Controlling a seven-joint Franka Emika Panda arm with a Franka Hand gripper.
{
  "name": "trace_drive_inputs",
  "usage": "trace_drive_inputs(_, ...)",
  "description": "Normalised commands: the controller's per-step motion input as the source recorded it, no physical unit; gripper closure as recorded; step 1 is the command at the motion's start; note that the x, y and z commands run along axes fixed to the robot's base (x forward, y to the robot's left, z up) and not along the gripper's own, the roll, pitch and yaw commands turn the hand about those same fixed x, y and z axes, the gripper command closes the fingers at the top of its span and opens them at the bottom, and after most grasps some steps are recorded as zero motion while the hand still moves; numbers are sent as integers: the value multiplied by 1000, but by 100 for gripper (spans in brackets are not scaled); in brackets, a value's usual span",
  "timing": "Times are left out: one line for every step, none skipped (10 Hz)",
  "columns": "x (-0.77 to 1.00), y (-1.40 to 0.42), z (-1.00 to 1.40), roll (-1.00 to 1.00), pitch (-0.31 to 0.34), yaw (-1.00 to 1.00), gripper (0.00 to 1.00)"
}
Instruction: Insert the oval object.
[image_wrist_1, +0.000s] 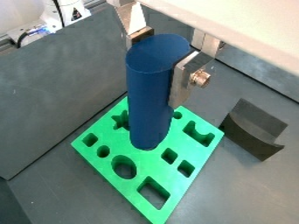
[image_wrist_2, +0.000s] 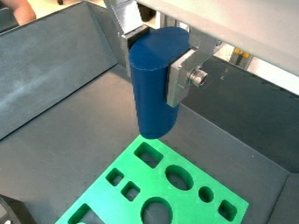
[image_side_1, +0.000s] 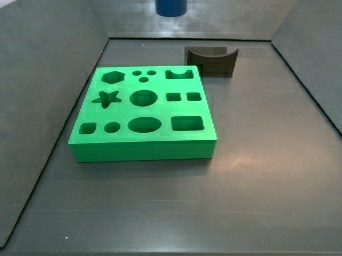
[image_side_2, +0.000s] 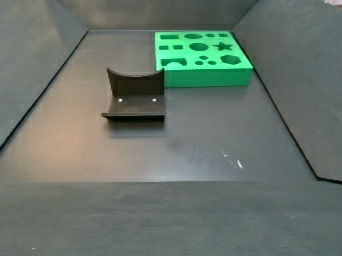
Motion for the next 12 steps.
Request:
trace_drive_inputs(-11, 0, 0, 0, 0, -37, 100)
trace_drive_inputs(0, 0, 0, 0, 0, -109, 100)
trace_drive_inputs(-160, -40, -23, 0, -63, -549, 100)
trace_drive_inputs(-189, -151, -311, -71, -124, -783, 100)
trace_drive_inputs(-117, -151, -474, -120, -161, -843, 100)
trace_drive_inputs(-26, -69, -411, -71, -204, -994, 100)
trace_drive_inputs(-9, -37, -403, -64, -180, -1000, 100)
trace_drive_inputs(0, -31, -406, -56, -164, -1000, 100)
trace_drive_inputs(0, -29, -411, -50, -151, -1000, 100)
trace_drive_inputs(0, -43, -423, -30, -106, -1000, 100)
trace_drive_inputs(0, -51, -463, -13, -109, -1000, 100)
trace_drive_inputs(0, -49, -469, -13, -111, -1000, 100)
